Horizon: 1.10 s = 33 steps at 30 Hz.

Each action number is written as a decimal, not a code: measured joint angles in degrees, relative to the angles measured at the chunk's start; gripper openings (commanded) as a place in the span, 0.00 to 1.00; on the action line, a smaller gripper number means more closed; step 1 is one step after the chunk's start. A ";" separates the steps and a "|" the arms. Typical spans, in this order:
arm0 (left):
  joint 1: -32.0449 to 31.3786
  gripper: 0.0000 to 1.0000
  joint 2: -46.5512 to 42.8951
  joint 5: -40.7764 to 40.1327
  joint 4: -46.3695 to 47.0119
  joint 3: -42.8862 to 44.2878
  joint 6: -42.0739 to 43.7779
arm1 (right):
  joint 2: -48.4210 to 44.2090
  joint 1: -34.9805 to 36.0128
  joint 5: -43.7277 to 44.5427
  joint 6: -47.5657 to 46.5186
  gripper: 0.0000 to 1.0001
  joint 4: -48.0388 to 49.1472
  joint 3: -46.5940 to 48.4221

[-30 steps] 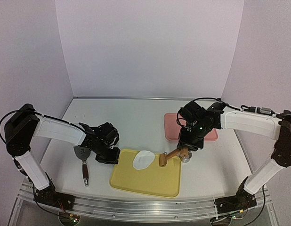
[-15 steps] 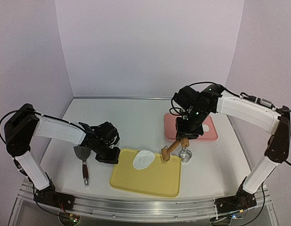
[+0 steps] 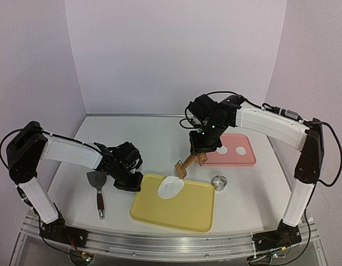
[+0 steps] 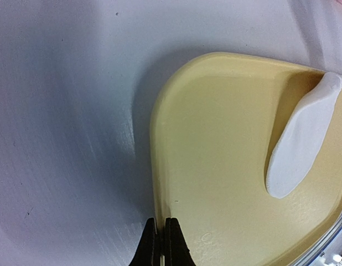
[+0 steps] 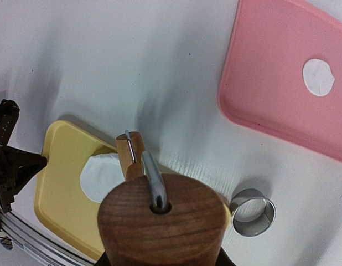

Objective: Roll out the dumpling wrappers from the dough

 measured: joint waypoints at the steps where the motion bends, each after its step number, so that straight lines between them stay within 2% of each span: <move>1: 0.00 0.00 0.00 0.02 -0.02 0.00 0.02 | 0.46 0.00 0.04 -0.74 0.00 0.44 0.33; 8: 0.00 0.00 0.00 0.00 -0.55 0.02 -0.02 | 3.43 0.00 -0.46 -4.20 0.00 1.42 0.90; 33: 0.00 0.00 0.00 0.04 -0.96 0.00 -0.46 | 2.32 1.14 -3.50 -2.40 0.00 2.67 -0.24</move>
